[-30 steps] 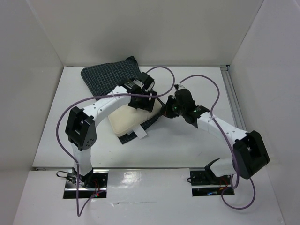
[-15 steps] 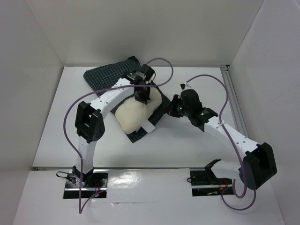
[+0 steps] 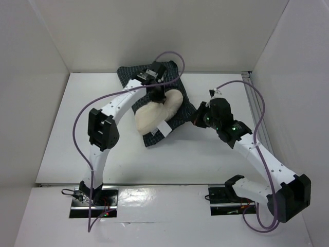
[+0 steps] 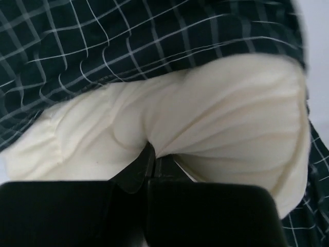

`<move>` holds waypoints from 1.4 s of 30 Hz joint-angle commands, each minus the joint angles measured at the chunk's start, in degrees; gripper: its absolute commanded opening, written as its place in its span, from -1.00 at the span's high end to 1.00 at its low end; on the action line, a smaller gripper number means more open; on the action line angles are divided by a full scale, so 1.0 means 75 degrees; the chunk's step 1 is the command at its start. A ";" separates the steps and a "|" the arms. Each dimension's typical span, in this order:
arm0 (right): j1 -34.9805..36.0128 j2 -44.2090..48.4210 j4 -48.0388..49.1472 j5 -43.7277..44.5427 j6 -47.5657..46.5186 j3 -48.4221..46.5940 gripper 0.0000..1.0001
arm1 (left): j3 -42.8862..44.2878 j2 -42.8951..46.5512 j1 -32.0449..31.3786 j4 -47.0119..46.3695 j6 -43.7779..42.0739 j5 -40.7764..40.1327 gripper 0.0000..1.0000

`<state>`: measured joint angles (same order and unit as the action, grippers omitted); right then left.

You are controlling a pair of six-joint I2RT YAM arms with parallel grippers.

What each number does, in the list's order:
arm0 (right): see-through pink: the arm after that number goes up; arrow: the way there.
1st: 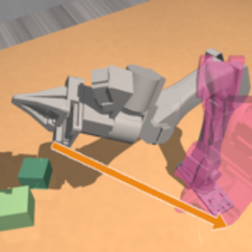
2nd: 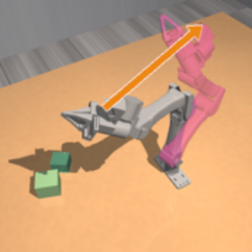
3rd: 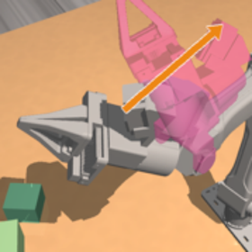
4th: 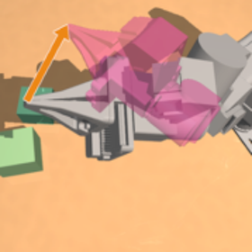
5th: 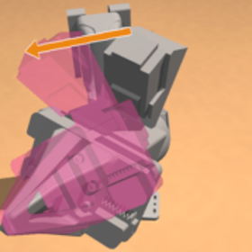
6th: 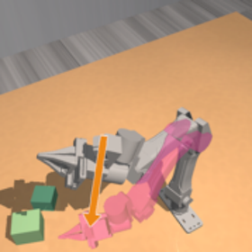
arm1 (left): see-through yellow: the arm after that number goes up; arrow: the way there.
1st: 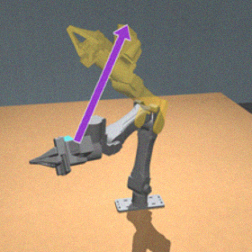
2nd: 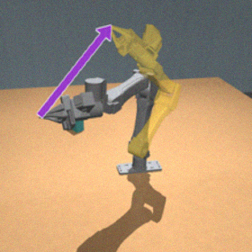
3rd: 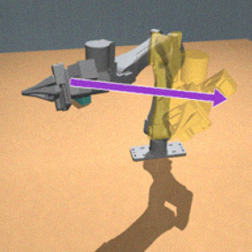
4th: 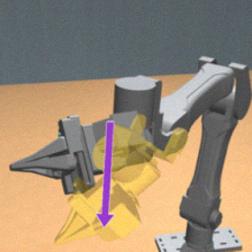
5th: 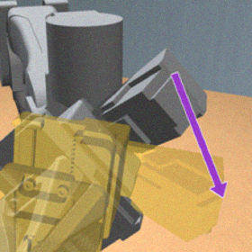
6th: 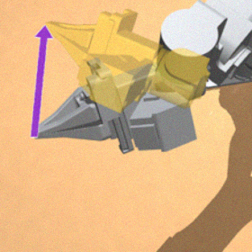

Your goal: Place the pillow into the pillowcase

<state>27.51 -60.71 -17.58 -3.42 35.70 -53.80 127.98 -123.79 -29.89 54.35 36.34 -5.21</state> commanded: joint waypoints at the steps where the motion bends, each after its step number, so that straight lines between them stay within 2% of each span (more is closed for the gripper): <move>1: -0.0186 0.0464 -0.0875 0.0044 0.0161 0.0363 1.00 | -0.0716 -0.0933 0.0177 -0.1162 0.0358 -0.0397 1.00; 4: -0.0339 0.0465 -0.1545 0.0806 0.0091 0.0552 1.00 | -0.0799 -0.0605 0.0106 -0.1585 0.0101 0.0423 1.00; 7: -0.0679 0.0232 -0.1932 0.1264 0.0185 0.0634 0.95 | -0.0962 -0.0266 0.0106 -0.1586 -0.0169 0.1291 0.33; 8: -0.0679 0.0161 -0.2002 0.1265 0.0185 0.0565 0.21 | -0.1056 0.0107 0.0106 -0.1586 -0.0285 0.1444 0.08; 9: -0.0749 0.0056 -0.2003 0.1346 -0.0001 0.0564 -0.21 | -0.1323 0.0342 0.0106 -0.1586 -0.0379 0.1631 -0.19; 10: -0.0750 -0.0026 -0.2003 0.1440 -0.0003 0.0332 -0.42 | -0.1489 0.0600 0.0106 -0.1586 -0.0380 0.1633 -0.33; 11: -0.0750 -0.0096 -0.2003 0.1533 -0.0095 0.0191 -0.54 | -0.1653 0.0893 0.0106 -0.1586 -0.0450 0.1633 -0.45; 12: -0.0750 -0.0097 -0.2084 0.1673 -0.0247 0.0038 -0.80 | -0.2014 0.1534 0.0106 -0.1586 -0.0450 0.1563 -0.45; 13: -0.0657 -0.0225 -0.2085 0.1976 -0.0353 -0.0323 -0.85 | -0.2238 0.1888 0.0199 -0.1586 -0.0450 0.1493 -0.52; 15: -0.0504 -0.0483 -0.2155 0.2330 -0.0552 -0.0746 -0.88 | -0.2800 0.2615 0.0562 -0.1586 -0.0450 0.1410 -0.52; 17: -0.0002 -0.0740 -0.2085 0.2740 -0.0986 -0.1402 -0.94 | -0.3924 0.3693 0.0948 -0.1820 -0.0217 0.1212 -0.49; 18: 0.0580 -0.1159 -0.1969 0.2915 -0.1289 -0.1950 -0.94 | -0.4809 0.4334 0.1437 -0.2029 -0.0019 0.1129 -0.45; 19: 0.0969 -0.1465 -0.1968 0.2917 -0.1419 -0.1955 -0.94 | -0.5259 0.4341 0.1732 -0.2113 0.0134 0.1129 -0.45; 20: 0.1391 -0.1805 -0.1898 0.3207 -0.1571 -0.2536 -0.94 | -0.5704 0.4875 0.2072 -0.2113 0.0310 0.1129 -0.45; 21: 0.1836 -0.2643 -0.1898 0.3349 -0.1724 -0.2878 -0.94 | -0.6127 0.5100 0.2725 -0.2253 0.0427 0.1291 -0.43; 23: 0.2912 -0.3631 -0.2131 0.3711 -0.2168 -0.3940 -0.97 | -0.7249 0.5487 0.3268 -0.2406 0.0685 0.1630 -0.43; 24: 0.3150 -0.4599 -0.2341 0.3714 -0.2275 -0.4272 -1.00 | -0.7557 0.5791 0.3630 -0.2522 0.0686 0.1725 -0.43; 26: 0.3537 -0.5414 -0.2343 0.3807 -0.2463 -0.5021 -1.00 | -0.8271 0.6062 0.3855 -0.2594 0.0826 0.1820 -0.43; 30: 0.3610 -0.6868 -0.1864 0.3702 -0.2767 -0.6053 -1.00 | -0.9141 0.6531 0.4312 -0.2664 0.0827 0.1913 -0.43; 33: 0.3529 -0.8250 -0.2107 0.3843 -0.2768 -0.6711 -0.81 | -0.9679 0.6859 0.4547 -0.2886 0.0827 0.2345 -0.43; 34: 0.3528 -0.8822 -0.2329 0.3692 -0.2687 -0.7108 -0.62 | -0.9821 0.6930 0.4548 -0.3119 0.0688 0.2510 -0.43; 35: 0.3423 -0.9013 -0.2436 0.3690 -0.2686 -0.7262 -0.26 | -0.9950 0.7000 0.4548 -0.3237 0.0686 0.2662 -0.43; 36: 0.3422 -0.9108 -0.2588 0.3690 -0.2582 -0.7426 0.60 | -1.0195 0.7105 0.4420 -0.3389 0.0443 0.2838 -0.43; 37: 0.3422 -0.9109 -0.2589 0.3690 -0.2511 -0.7521 0.92 | -1.0313 0.7106 0.4314 -0.3530 0.0324 0.3153 -0.43; 38: 0.3422 -0.8680 -0.2380 0.3621 -0.2510 -0.7336 1.00 | -1.0396 0.7106 0.3989 -0.3752 0.0219 0.3249 -0.43; 42: 0.2828 -0.7026 -0.1302 0.2487 -0.2511 -0.6224 1.00 | -1.1050 0.6942 0.3283 -0.4477 -0.0064 0.3823 -0.45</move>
<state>52.53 -122.41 -33.89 21.41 15.57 -103.15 47.99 -71.53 -2.70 27.24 38.63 17.54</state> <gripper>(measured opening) 0.043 0.722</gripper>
